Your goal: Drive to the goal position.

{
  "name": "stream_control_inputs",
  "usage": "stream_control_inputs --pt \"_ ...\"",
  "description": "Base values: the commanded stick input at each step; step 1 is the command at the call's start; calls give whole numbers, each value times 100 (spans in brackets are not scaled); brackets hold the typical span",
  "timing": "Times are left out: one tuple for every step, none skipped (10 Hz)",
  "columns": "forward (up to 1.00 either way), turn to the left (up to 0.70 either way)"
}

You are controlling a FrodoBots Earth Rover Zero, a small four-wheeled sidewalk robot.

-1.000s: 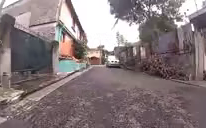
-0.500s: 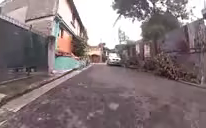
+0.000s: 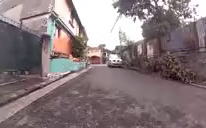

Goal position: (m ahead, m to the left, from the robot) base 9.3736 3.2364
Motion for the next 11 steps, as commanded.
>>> stream_control_inputs --pt "100 0" --pt "100 0" --pt "100 0" --pt "100 0" --pt "100 0" --pt "100 0" --pt "100 0" --pt "100 0" --pt "100 0" --pt "100 0" --pt "100 0"
